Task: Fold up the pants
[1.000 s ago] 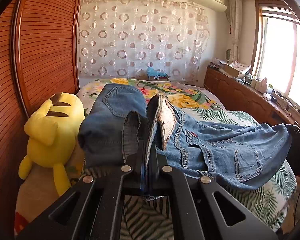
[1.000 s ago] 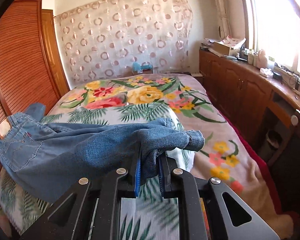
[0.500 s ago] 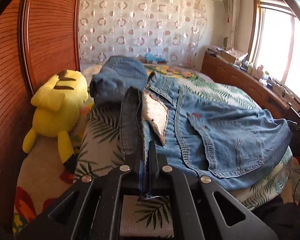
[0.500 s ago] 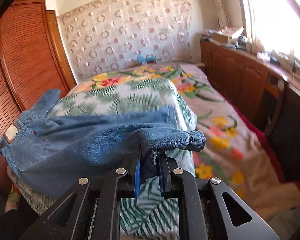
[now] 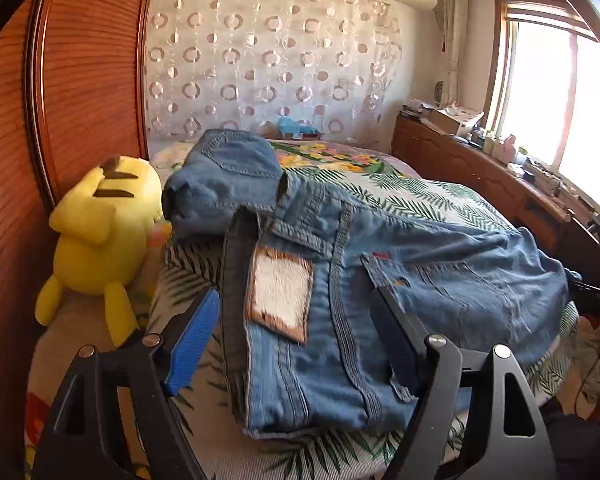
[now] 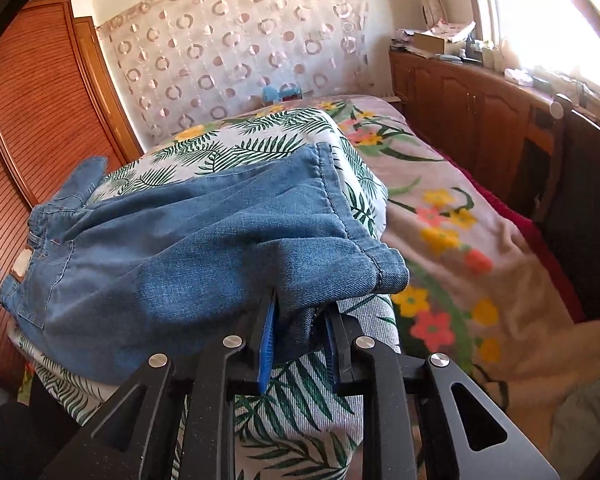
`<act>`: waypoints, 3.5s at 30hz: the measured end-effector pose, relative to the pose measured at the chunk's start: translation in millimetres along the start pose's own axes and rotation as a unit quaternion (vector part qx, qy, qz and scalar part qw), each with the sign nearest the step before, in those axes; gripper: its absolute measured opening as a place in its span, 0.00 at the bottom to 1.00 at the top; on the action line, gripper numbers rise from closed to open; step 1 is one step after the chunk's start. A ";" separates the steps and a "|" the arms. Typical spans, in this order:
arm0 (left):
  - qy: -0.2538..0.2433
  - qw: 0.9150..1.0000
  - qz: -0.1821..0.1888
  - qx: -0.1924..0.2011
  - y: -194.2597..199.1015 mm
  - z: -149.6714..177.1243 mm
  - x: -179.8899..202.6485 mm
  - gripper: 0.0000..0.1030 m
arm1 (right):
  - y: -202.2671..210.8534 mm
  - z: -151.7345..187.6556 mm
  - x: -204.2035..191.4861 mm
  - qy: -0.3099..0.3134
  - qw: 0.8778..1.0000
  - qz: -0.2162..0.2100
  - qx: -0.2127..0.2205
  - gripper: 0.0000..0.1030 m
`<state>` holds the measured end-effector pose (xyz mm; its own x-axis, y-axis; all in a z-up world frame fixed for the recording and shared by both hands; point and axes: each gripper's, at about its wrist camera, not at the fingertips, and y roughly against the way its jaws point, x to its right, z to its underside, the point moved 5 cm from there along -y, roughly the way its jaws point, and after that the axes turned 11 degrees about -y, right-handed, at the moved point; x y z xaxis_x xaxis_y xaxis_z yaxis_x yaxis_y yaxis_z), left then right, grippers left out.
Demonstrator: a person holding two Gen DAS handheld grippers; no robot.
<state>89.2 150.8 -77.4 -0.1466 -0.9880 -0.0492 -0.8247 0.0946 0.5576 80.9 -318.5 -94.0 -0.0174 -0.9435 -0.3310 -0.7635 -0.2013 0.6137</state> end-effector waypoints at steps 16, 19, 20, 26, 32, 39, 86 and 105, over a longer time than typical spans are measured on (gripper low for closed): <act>-0.051 0.999 -0.014 0.002 -57.7 -64.6 3.5 0.76 | 20.4 11.2 4.0 0.021 0.999 0.046 0.016 0.31; -0.054 0.998 -0.009 -0.007 -69.6 -70.0 7.0 0.76 | 22.4 10.7 7.2 0.018 0.999 0.044 0.020 0.31; -0.054 0.998 -0.005 -0.011 -73.1 -71.2 8.5 0.76 | 22.6 10.7 7.5 0.017 0.999 0.044 0.021 0.31; -0.073 0.997 -0.009 -0.029 -89.0 -75.2 14.2 0.76 | 26.0 9.4 7.2 0.021 0.998 0.045 0.029 0.31; -0.066 0.996 -0.014 -0.056 -108.1 -74.2 8.4 0.76 | 23.0 9.7 8.4 0.024 0.999 0.038 0.029 0.31; -0.058 0.995 0.009 -0.077 -129.3 -61.0 4.4 0.62 | 20.2 8.7 11.4 0.018 0.999 0.029 0.027 0.33; -0.039 0.998 0.044 -0.001 -45.2 -53.4 55.5 0.78 | -12.4 11.8 -7.4 0.048 0.998 0.038 -0.001 0.36; -0.086 0.991 0.096 -0.038 -60.9 -3.3 154.1 0.78 | -16.2 14.0 -9.3 0.069 0.996 0.055 0.003 0.42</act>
<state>118.6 -7.6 -116.2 -0.3926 -0.9168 -0.0729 -0.7300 0.2624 0.6311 84.4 -302.8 -111.0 -0.0130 -0.9870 -0.1603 -0.7663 -0.0932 0.6357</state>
